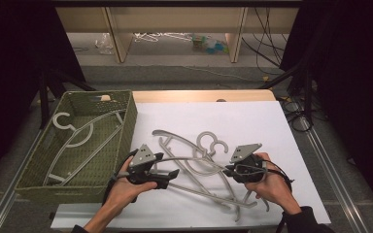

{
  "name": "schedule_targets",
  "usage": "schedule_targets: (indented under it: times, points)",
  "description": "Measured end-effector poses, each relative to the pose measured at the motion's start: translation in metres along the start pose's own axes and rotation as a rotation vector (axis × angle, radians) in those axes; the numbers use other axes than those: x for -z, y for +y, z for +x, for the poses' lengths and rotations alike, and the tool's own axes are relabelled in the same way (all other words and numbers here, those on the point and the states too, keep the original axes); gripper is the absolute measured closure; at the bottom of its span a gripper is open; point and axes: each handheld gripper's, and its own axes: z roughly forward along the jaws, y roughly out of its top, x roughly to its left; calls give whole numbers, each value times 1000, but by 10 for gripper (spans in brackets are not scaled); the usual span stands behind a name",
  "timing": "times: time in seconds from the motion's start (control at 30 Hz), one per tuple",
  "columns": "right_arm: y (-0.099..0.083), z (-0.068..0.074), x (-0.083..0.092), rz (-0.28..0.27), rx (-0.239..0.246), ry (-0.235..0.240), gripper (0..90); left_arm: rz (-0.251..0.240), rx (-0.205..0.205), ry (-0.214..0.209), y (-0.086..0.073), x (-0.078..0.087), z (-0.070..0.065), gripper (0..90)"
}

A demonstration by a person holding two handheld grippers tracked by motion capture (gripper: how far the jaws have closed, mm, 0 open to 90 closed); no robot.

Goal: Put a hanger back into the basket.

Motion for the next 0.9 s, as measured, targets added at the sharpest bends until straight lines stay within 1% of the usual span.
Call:
schedule_targets:
  times: [0.03, 0.07, 0.1, 0.13, 0.17, 0.2, 0.23, 0.27, 0.3, 0.33, 0.4, 0.47, 0.5, 0.53, 0.57, 0.6, 0.63, 0.67, 0.7, 0.73, 0.77, 0.8, 0.83, 0.87, 0.9]
  points:
    - [0, 2, 0, -6, -7, -8, 819, 7, -3, 3, 1, -4, 1, 196]
    - [0, 1, 1, -4, 6, 0, 819, 10, 1, 10, 2, -7, 1, 196]
    - [0, 2, 2, -2, 6, 1, 819, 12, 11, 4, 3, -10, 2, 199]
    - [1, 3, 3, 2, 8, 4, 818, 20, -2, 4, 4, -12, 4, 206]
    - [1, 3, 2, -16, 17, -8, 818, 29, 0, 0, 5, -14, 4, 210]
    - [1, 4, 3, -18, 23, -8, 818, 35, -7, -13, 6, -17, 6, 214]
    - [1, 5, 4, -19, 27, 0, 818, 36, -2, -17, 6, -19, 6, 222]
    - [1, 5, 4, -21, 30, 5, 818, 42, -8, -19, 7, -20, 7, 229]
    - [2, 6, 5, -21, 34, 5, 819, 52, -16, -30, 7, -22, 8, 234]
    - [2, 7, 5, -21, 41, 10, 818, 54, -14, -33, 8, -23, 7, 240]
    - [3, 9, 7, -20, 41, 16, 818, 60, -23, -52, 9, -27, 8, 247]
    - [4, 10, 6, -23, 50, 13, 818, 57, -14, -58, 10, -32, 7, 254]
    - [4, 11, 6, -16, 56, 14, 818, 60, -25, -70, 11, -35, 7, 268]
    - [5, 11, 6, -21, 66, 14, 818, 73, -31, -78, 12, -38, 6, 282]
    - [5, 12, 6, -19, 66, 19, 818, 84, -38, -87, 12, -41, 5, 291]
    - [6, 12, 7, -23, 78, 18, 818, 81, -44, -88, 13, -44, 5, 298]
    - [6, 14, 7, -24, 76, 21, 818, 85, -41, -93, 14, -46, 4, 315]
    - [7, 14, 7, -28, 84, 21, 818, 90, -55, -108, 15, -48, 5, 348]
    - [7, 14, 8, -31, 89, 25, 818, 95, -53, -104, 16, -49, 4, 361]
    - [7, 14, 8, -31, 91, 25, 818, 94, -73, -114, 16, -50, 5, 372]
    - [7, 14, 8, -28, 93, 29, 818, 98, -78, -113, 16, -51, 3, 400]
    - [7, 14, 8, -24, 94, 32, 818, 117, -78, -135, 16, -51, 4, 412]
    - [7, 14, 8, -28, 93, 26, 817, 116, -91, -126, 16, -53, 3, 419]
    - [7, 14, 8, -25, 91, 24, 818, 121, -103, -137, 15, -54, 3, 446]
    - [7, 14, 7, -28, 98, 30, 818, 133, -131, -132, 15, -54, 2, 470]
